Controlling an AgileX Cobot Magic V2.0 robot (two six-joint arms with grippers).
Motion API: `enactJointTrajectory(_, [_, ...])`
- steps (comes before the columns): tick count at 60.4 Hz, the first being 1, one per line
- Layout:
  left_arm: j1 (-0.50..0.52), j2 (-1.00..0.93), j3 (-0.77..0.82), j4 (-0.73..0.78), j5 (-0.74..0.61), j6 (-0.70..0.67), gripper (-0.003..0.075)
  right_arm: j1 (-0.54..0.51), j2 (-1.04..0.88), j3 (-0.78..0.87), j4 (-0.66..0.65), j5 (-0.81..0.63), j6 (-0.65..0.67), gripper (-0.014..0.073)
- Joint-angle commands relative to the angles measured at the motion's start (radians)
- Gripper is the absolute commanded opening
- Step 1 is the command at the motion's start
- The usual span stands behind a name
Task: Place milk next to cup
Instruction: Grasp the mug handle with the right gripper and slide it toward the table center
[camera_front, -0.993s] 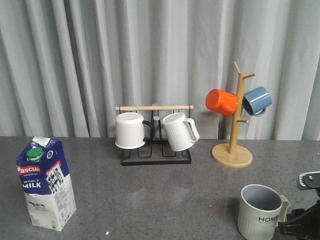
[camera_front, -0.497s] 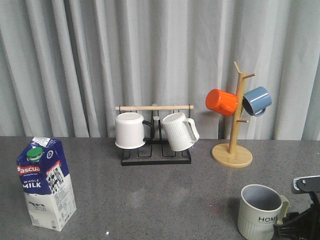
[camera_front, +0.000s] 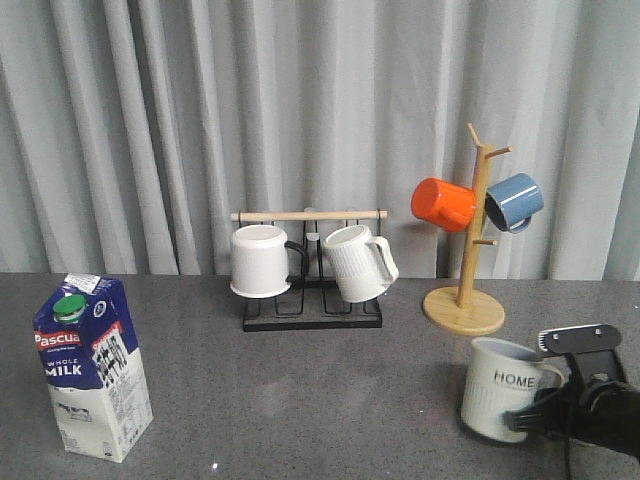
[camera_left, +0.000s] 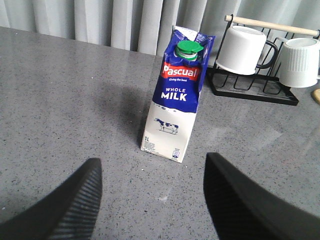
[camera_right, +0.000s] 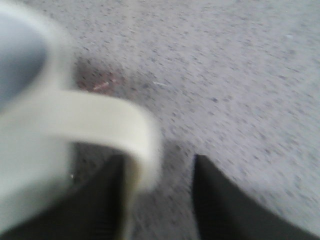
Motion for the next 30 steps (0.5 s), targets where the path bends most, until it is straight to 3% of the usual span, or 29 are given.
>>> enactJointTrajectory(1, [-0.004, 0.014, -0.034, -0.005, -0.063, -0.001, 0.0439, 0.007, -0.008, -0.028, -0.022, -0.067, -0.009, 0.0080])
enactJointTrajectory(5, [-0.004, 0.014, -0.034, -0.005, -0.061, -0.001, 0.0439, 0.007, -0.005, -0.028, -0.023, -0.065, -0.009, -0.0018])
enactJointTrajectory(20, [-0.004, 0.014, -0.034, -0.005, -0.058, -0.001, 0.0439, 0.064, -0.109, -0.030, -0.038, -0.077, -0.009, -0.0008])
enactJointTrajectory(30, [-0.004, 0.014, -0.034, -0.005, -0.058, -0.001, 0.0439, 0.210, -0.198, -0.030, -0.049, -0.078, -0.009, -0.0006])
